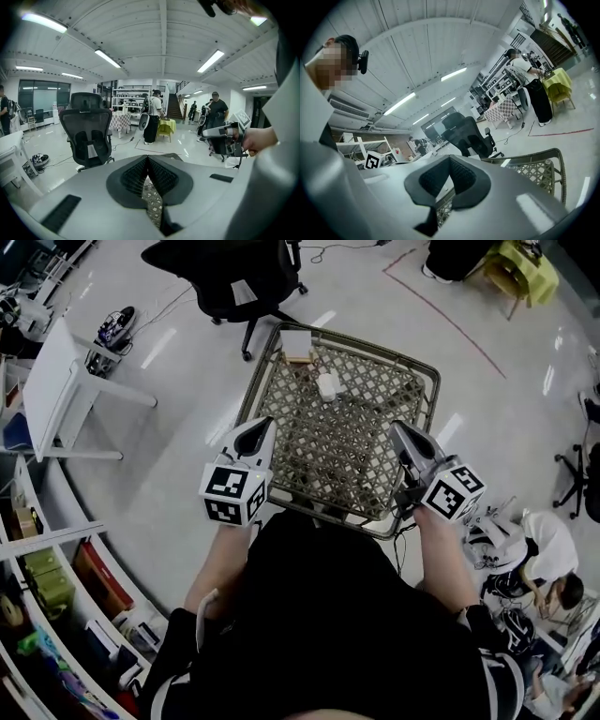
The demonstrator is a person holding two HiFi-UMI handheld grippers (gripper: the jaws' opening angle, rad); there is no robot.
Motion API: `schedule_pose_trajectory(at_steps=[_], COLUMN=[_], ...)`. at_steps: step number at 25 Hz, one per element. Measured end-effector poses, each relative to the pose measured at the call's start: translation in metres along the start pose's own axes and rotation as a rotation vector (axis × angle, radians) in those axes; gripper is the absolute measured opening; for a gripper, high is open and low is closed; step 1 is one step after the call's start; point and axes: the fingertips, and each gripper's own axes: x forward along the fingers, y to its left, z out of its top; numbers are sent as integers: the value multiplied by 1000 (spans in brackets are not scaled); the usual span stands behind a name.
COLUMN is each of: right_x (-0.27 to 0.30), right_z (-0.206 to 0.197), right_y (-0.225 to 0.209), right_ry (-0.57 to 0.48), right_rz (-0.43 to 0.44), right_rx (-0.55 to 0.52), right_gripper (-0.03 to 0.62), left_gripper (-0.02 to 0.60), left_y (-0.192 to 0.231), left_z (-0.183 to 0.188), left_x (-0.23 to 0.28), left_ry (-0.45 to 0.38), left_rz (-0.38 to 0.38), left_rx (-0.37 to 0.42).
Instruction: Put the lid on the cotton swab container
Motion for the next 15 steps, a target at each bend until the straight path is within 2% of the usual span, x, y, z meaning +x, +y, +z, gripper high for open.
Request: schedule_pose_trajectory(at_steps=[7, 15], right_x=[39, 91], right_z=[9, -11], right_y=[-18, -43], right_ry=[54, 148], right_rz=[-99, -146], right_rx=[-48, -51], right_gripper=[11, 11], left_gripper=[6, 6], left_y=[27, 42], left_z=[-2, -41], left_x=[50, 108], left_ry=[11, 90], left_rz=[-102, -188], left_rx=[17, -18])
